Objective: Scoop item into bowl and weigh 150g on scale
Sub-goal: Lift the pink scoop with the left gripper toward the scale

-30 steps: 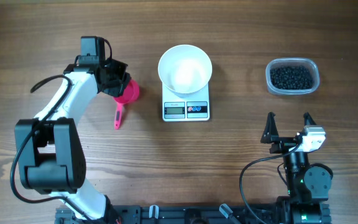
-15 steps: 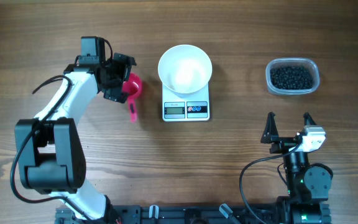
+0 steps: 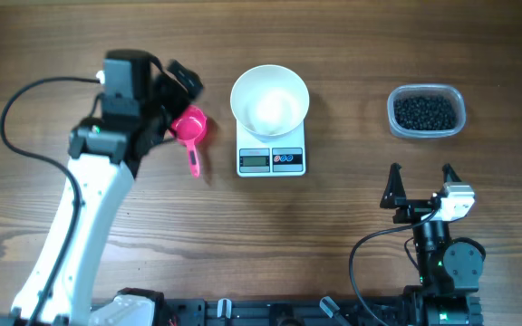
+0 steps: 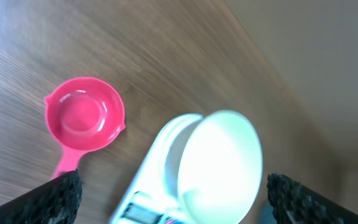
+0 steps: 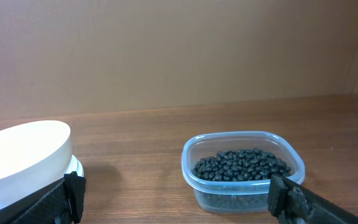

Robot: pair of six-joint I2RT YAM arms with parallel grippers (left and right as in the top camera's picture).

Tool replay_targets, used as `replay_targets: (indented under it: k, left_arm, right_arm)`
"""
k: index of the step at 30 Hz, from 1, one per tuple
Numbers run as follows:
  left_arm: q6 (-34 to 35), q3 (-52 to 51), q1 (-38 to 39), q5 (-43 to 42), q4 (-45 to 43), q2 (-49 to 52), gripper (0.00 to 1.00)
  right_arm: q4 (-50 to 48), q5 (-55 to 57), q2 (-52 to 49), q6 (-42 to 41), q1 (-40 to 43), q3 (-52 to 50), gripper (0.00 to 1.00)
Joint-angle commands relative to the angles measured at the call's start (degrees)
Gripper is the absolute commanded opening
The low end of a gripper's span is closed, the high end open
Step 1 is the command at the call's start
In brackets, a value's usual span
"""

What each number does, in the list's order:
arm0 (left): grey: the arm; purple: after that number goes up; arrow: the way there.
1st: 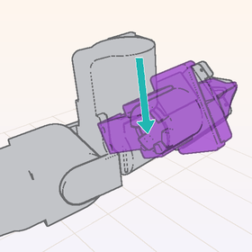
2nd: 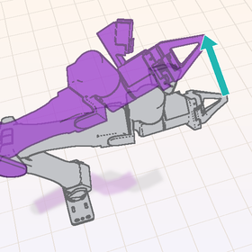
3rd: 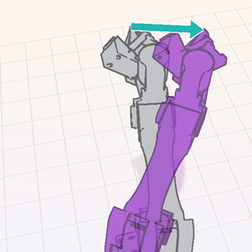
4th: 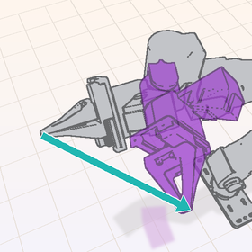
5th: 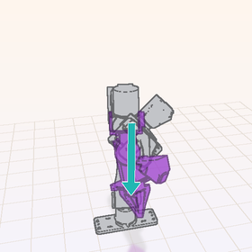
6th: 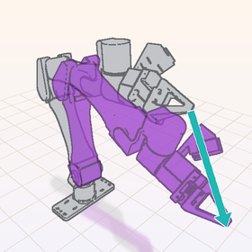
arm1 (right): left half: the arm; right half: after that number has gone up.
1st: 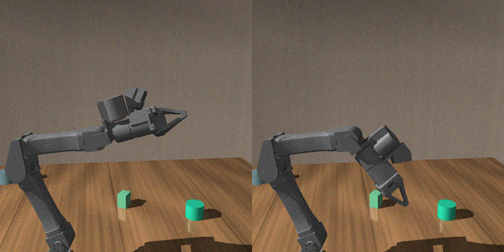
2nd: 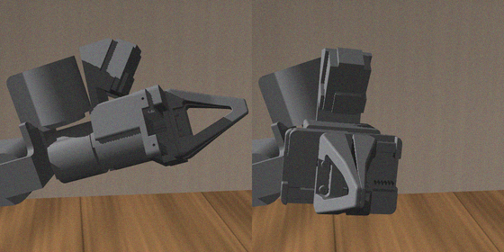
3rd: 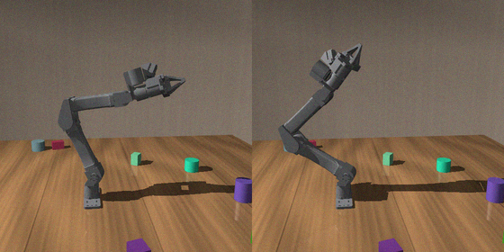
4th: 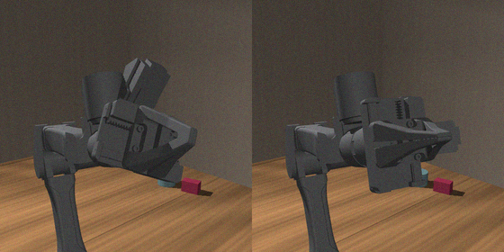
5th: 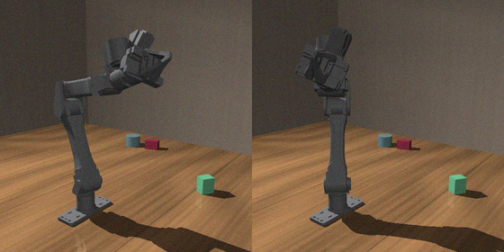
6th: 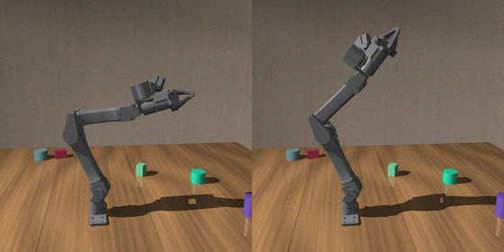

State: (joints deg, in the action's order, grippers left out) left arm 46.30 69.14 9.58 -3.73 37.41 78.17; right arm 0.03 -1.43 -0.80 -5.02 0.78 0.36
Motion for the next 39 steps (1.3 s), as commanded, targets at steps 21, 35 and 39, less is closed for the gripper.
replay_targets:
  k: [21, 35, 39]
  left_arm:
    - [-29.3, -14.0, 3.8, 10.0, 2.3, 9.4, 0.88]
    - [-29.6, -15.1, 3.7, 6.9, -7.5, 17.0, 0.76]
    - [-29.4, -15.1, 3.7, 6.8, -8.8, 20.0, 0.72]
  right_arm:
    - [-0.2, -0.5, 0.4, 0.4, -0.4, -0.1, 1.00]
    - [-0.2, -0.5, 0.4, 0.4, -0.4, -0.1, 1.00]
    - [-0.2, -0.5, 0.4, 0.4, -0.4, -0.1, 1.00]
